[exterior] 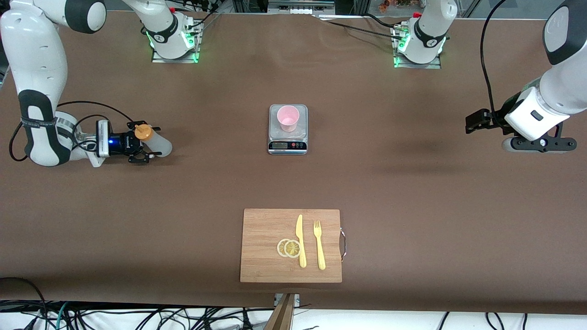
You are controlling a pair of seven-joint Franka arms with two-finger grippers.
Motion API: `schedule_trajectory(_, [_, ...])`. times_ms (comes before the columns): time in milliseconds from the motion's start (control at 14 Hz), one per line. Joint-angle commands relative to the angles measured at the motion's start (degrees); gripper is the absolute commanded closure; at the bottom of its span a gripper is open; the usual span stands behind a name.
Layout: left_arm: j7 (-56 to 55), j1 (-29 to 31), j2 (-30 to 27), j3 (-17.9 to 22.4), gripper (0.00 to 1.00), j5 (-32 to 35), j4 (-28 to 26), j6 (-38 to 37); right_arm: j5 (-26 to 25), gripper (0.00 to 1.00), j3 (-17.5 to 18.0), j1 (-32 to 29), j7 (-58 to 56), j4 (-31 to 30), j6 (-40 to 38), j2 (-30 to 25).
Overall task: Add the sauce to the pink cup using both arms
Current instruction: 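Lower the squeeze bottle onto the table with the right gripper, then open the right gripper and release the squeeze bottle upright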
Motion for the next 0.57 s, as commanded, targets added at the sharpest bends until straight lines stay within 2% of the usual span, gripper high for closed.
schedule_trajectory(0, [1.1,0.5,0.5,-0.4,0.0,0.3,1.3,-0.9,0.6,0.0,0.6,-2.8,2.4,2.0,-1.2,-0.4])
schedule_trajectory(358, [1.1,0.5,0.5,-0.4,0.0,0.3,1.3,-0.9,-2.9,0.0,0.4,-10.2,6.1,8.1,-1.4,-0.9])
schedule_trajectory(502, [1.1,0.5,0.4,-0.4,0.0,0.3,1.3,-0.9,-4.9,0.0,0.3,-12.3,10.5,11.3,-4.2,-0.9])
